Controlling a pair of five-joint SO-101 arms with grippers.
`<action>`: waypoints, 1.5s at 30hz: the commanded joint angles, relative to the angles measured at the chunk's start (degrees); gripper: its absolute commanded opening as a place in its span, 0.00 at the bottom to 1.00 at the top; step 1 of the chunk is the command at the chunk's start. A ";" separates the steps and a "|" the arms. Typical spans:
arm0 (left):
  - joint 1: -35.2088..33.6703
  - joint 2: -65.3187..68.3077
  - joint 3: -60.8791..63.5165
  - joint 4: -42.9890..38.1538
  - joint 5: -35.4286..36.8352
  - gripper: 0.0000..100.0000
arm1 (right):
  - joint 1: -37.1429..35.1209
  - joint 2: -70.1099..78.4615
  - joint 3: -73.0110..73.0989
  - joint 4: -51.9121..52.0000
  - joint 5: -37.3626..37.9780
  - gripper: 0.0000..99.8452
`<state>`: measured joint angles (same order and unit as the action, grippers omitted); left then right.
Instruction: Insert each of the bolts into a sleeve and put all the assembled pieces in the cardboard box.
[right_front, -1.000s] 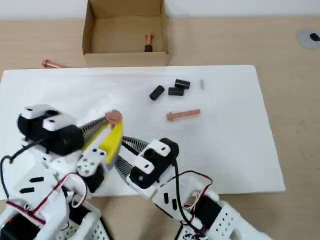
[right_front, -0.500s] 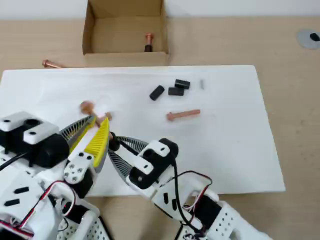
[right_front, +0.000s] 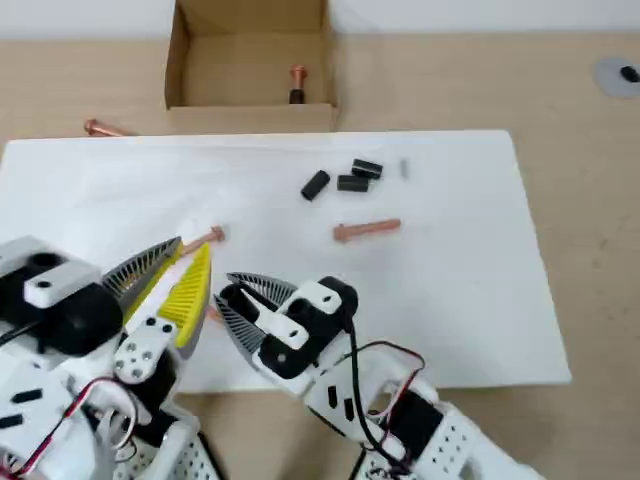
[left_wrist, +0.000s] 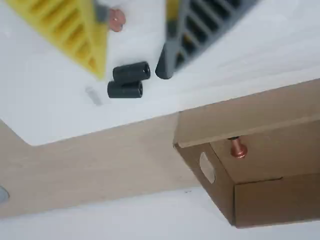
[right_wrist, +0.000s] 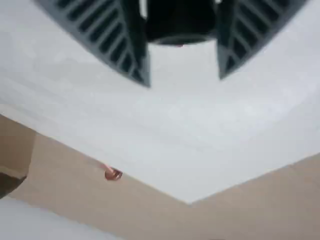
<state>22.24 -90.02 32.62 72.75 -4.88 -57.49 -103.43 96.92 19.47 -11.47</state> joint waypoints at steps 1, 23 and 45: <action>0.18 0.13 -2.81 0.88 -0.18 0.09 | 0.57 -6.46 -0.22 -1.41 -0.35 0.01; -10.99 0.13 8.79 13.71 4.22 0.09 | 5.23 -6.90 -0.40 -1.58 -0.09 0.01; -18.64 60.88 -22.51 27.78 15.91 0.09 | 8.31 14.73 -22.37 18.29 -0.79 0.01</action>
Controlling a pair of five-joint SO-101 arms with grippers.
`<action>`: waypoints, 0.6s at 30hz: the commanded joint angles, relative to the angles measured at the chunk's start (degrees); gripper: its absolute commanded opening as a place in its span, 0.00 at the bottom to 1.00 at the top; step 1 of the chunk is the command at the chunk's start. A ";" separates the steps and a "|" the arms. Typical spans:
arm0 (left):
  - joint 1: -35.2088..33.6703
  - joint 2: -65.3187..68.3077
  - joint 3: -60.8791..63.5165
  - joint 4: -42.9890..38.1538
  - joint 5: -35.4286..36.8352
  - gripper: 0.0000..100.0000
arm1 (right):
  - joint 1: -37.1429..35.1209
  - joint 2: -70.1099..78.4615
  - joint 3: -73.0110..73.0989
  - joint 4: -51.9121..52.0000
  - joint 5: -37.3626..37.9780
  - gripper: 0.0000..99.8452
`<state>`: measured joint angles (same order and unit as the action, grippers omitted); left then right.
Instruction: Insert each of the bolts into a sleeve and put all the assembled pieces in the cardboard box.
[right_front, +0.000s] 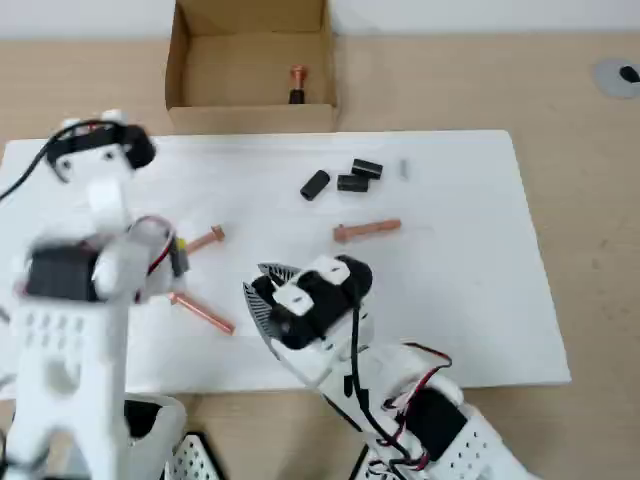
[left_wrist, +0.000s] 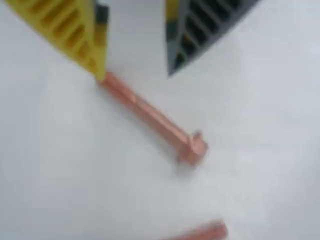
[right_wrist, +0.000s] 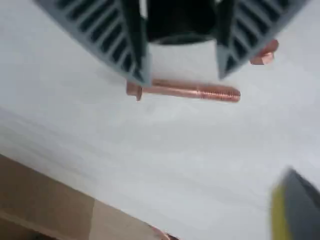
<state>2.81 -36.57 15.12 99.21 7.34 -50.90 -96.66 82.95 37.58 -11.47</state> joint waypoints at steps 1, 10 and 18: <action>0.79 9.01 -5.01 1.32 4.92 0.09 | 2.07 12.00 -10.68 0.26 -1.58 0.01; 0.79 13.23 2.02 1.32 4.31 0.10 | 3.56 47.52 -24.31 1.76 -3.08 0.01; -0.09 16.31 5.10 1.32 0.88 0.10 | 12.53 64.04 -28.79 -6.24 -2.29 0.01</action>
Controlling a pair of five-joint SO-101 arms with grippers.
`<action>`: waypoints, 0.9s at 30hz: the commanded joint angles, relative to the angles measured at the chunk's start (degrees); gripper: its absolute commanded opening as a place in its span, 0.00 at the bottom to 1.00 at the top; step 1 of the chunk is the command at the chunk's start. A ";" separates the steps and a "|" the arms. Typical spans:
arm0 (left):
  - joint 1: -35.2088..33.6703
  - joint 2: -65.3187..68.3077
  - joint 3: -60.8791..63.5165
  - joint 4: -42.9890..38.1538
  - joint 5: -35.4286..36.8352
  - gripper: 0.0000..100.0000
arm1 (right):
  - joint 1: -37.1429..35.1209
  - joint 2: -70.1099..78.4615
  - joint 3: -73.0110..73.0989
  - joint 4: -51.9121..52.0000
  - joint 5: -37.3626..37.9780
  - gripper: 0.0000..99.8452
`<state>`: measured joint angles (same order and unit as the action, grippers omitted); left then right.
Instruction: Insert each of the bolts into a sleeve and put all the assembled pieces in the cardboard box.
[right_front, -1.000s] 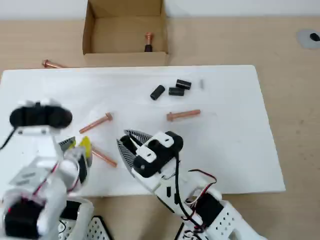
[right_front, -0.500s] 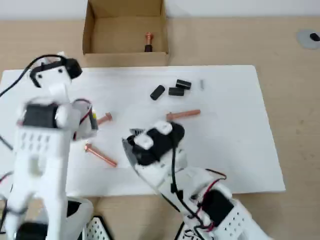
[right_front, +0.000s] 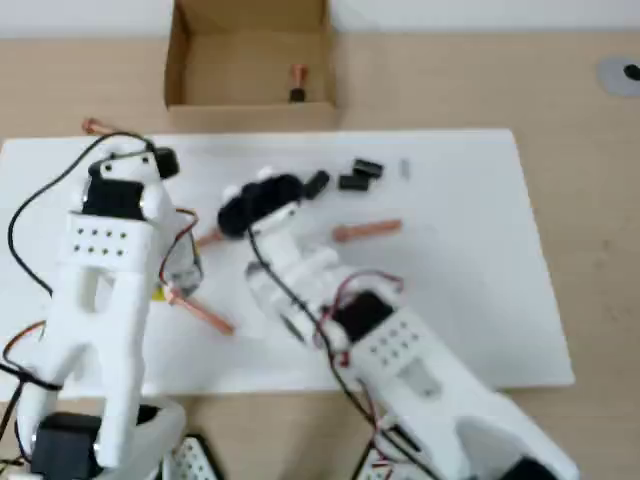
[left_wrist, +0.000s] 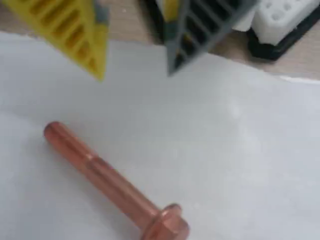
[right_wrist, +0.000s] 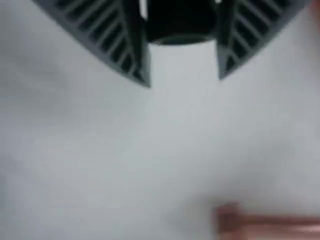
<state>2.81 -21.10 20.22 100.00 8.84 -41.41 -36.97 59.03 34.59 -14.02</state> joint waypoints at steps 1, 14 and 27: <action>-0.09 1.54 0.00 0.53 -0.62 0.10 | 3.30 6.64 -5.32 -3.78 1.14 0.01; -0.09 3.30 -0.44 0.53 -0.79 0.09 | 3.56 32.48 -18.68 -4.84 9.58 0.01; -0.18 3.30 -0.44 0.53 -2.20 0.09 | 3.38 32.66 -27.21 9.49 13.36 0.09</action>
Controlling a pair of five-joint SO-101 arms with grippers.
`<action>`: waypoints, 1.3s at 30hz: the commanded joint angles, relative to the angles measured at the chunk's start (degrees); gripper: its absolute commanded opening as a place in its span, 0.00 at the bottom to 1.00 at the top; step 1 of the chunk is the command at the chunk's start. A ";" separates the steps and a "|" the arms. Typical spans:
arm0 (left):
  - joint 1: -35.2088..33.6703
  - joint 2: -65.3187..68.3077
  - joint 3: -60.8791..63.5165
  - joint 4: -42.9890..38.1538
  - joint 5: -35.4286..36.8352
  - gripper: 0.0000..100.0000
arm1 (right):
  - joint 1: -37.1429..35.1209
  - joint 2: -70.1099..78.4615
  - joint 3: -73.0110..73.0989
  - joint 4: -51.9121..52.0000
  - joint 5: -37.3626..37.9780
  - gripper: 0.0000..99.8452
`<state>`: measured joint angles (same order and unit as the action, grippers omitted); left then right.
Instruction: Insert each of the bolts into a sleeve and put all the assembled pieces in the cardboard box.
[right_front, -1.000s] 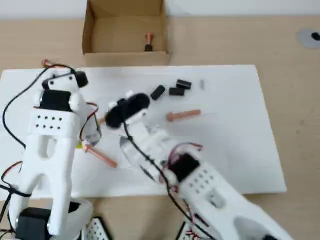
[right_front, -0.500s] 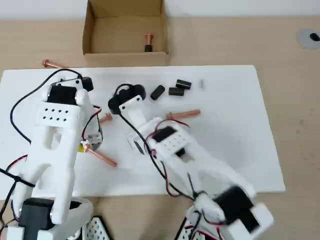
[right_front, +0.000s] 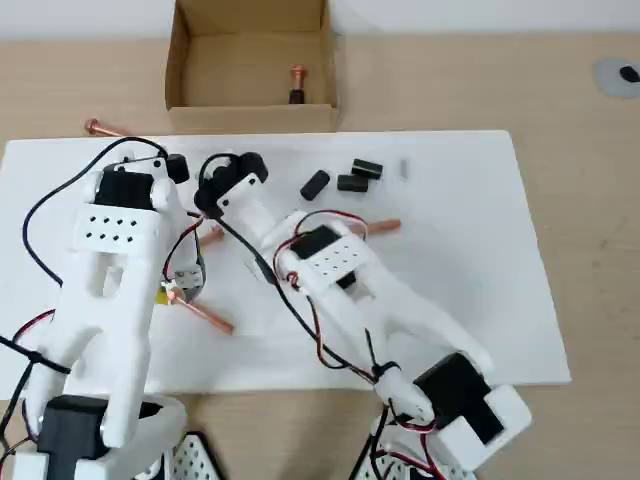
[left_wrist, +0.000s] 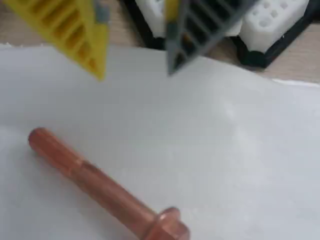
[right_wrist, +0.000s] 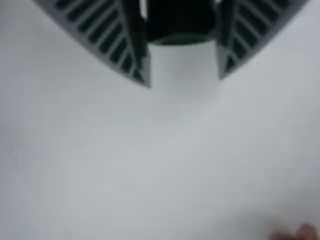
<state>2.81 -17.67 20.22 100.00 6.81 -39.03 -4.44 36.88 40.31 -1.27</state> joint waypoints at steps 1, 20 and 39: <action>-0.18 -0.13 -0.44 0.53 -0.26 0.09 | 0.92 0.13 -5.93 5.27 0.62 0.11; -0.18 -0.22 -1.67 0.53 -0.26 0.09 | 1.01 0.22 -12.88 21.98 0.70 0.16; -0.18 -0.13 -1.49 0.53 -0.26 0.09 | 1.10 0.66 -8.13 22.24 0.35 0.16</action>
<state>2.81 -17.67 20.22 100.00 6.81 -39.03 -3.56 28.53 62.37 -0.92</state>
